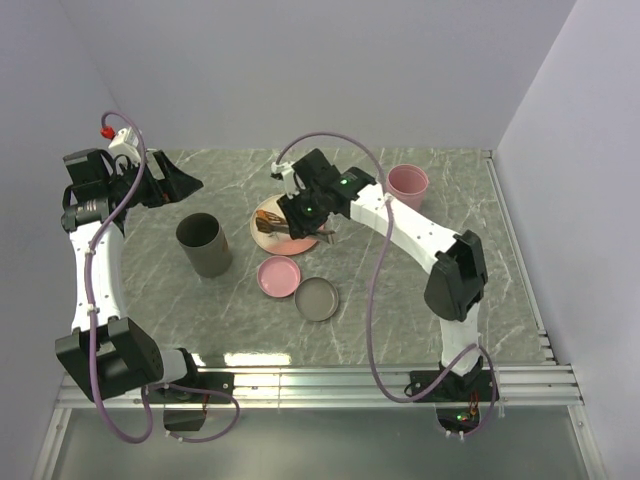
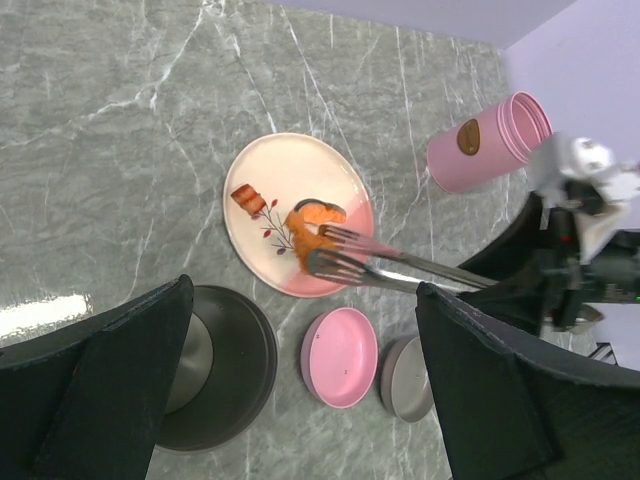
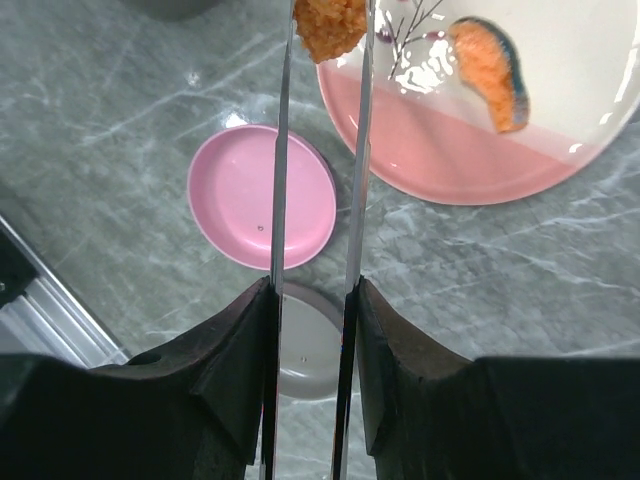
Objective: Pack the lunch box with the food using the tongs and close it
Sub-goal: Pick up the fake food from the plate, then place the fake food in the packing box.
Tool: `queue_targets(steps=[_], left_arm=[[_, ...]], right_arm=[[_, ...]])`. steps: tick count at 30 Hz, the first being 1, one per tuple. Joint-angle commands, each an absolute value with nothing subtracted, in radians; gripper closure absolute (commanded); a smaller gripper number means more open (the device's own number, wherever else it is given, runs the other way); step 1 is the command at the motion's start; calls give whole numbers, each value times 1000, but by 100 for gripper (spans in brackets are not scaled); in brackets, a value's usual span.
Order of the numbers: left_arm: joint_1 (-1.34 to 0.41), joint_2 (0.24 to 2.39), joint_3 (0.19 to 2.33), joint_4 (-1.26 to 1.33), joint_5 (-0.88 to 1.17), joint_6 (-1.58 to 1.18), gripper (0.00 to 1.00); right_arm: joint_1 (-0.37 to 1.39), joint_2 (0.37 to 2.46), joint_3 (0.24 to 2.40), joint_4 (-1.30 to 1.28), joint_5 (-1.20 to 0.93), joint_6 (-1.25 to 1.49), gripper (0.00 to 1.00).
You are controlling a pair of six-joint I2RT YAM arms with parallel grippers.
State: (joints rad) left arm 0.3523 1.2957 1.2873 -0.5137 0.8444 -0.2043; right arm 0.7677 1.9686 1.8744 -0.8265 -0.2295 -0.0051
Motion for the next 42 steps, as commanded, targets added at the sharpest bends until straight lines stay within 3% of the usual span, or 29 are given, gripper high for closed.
queue_targets(steps=[1,10,23,42], left_arm=[[357,1305,1345,-509,877,-196,1],[357,1339,1408,-494,911,-236,1],[370,1319,1420,-483,804,-265,1],[417,1327,1413,-483,824,-272,1]], right_arm=[[753,1846,1868,-798,-229,-24,68],[762,1766,1946,-836,-336,-60,67],[877,1901,2157,-871,-364,-64,67],[962,2088,2306,-836,-291,-64,64]])
